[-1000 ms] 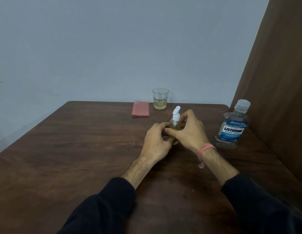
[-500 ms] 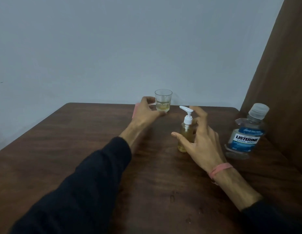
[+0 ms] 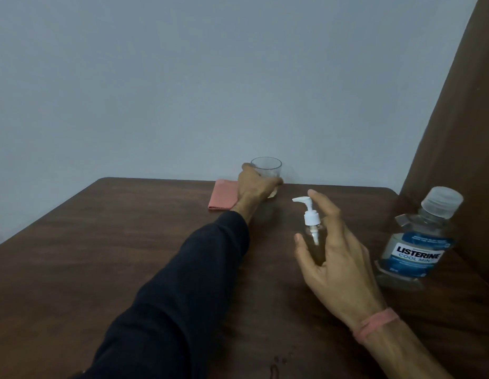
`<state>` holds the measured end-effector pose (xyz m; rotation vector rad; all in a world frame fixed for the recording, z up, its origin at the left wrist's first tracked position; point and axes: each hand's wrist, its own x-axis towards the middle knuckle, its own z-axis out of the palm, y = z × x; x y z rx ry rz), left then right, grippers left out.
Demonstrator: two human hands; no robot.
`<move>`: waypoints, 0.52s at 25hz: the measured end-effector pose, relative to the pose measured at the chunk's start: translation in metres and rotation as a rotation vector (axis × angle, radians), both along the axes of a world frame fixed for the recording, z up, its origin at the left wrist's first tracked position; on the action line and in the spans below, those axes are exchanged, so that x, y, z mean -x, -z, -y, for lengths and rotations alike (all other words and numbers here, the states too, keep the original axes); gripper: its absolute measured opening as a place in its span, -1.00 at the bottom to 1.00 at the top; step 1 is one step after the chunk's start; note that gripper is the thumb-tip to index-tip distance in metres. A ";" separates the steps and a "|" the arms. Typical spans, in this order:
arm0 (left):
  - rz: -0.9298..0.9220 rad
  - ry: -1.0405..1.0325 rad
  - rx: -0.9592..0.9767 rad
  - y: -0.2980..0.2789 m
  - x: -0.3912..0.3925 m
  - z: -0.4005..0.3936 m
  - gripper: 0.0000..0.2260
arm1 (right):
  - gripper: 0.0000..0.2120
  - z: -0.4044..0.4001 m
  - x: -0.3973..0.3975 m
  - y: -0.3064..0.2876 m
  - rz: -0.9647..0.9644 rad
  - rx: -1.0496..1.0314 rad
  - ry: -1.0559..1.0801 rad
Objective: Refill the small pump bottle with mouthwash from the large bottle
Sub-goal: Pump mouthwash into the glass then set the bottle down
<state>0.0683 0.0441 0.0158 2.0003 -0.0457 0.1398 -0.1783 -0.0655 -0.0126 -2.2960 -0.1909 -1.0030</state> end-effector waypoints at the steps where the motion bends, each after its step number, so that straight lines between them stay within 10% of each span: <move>1: 0.029 -0.004 -0.005 0.000 0.009 -0.002 -0.24 | -0.20 0.001 0.000 -0.001 -0.020 -0.018 -0.012; 13: 0.257 0.174 -0.026 0.020 0.212 -0.113 -0.29 | -0.23 -0.014 0.021 -0.018 0.059 0.034 -0.092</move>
